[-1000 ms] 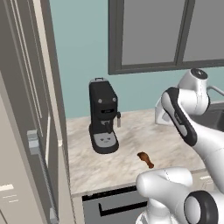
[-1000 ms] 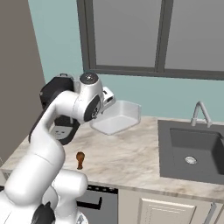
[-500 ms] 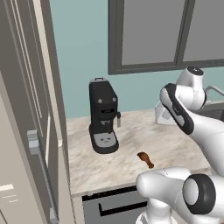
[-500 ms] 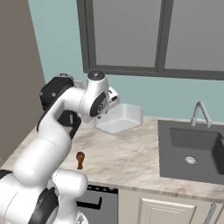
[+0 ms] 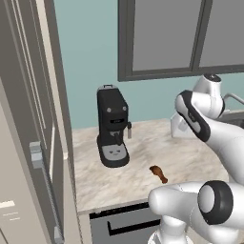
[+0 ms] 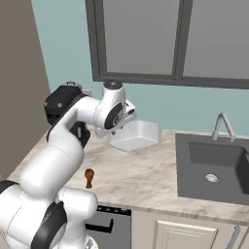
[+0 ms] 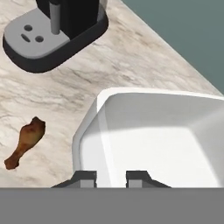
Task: Retrieve the tupperware from the cabinet, then place the raw meat into the tupperware to avoid contamination.
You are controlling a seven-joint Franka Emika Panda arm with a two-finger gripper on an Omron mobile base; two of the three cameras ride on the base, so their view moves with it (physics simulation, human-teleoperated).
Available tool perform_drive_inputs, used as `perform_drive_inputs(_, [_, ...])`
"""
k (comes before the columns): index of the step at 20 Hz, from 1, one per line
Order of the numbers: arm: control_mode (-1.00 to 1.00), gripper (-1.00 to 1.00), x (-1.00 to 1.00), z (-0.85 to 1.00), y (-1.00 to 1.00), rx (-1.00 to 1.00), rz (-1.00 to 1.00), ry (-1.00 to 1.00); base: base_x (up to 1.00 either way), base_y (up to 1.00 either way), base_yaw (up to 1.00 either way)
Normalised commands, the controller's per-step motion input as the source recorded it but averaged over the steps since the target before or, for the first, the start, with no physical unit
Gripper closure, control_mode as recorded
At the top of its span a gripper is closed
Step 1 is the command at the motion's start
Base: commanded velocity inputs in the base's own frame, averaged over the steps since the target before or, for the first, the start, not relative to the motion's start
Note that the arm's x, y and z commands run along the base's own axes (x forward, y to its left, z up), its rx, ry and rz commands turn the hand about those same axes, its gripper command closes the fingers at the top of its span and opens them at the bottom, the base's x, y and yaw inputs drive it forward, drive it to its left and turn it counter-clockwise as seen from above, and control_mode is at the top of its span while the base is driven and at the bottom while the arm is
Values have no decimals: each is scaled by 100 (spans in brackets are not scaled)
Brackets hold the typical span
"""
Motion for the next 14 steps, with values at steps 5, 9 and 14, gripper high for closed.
perform_drive_inputs(5, [-100, 100, -8, -26, -4, 0, 0, 0, 0, 0, 0])
perform_drive_inputs(9, [-100, 100, -1, -29, 0, 0, 0, 0, 0, 0, 0])
perform_drive_inputs(14, [-100, 100, 0, -29, 0, 0, 0, 0, 0, 0, 0])
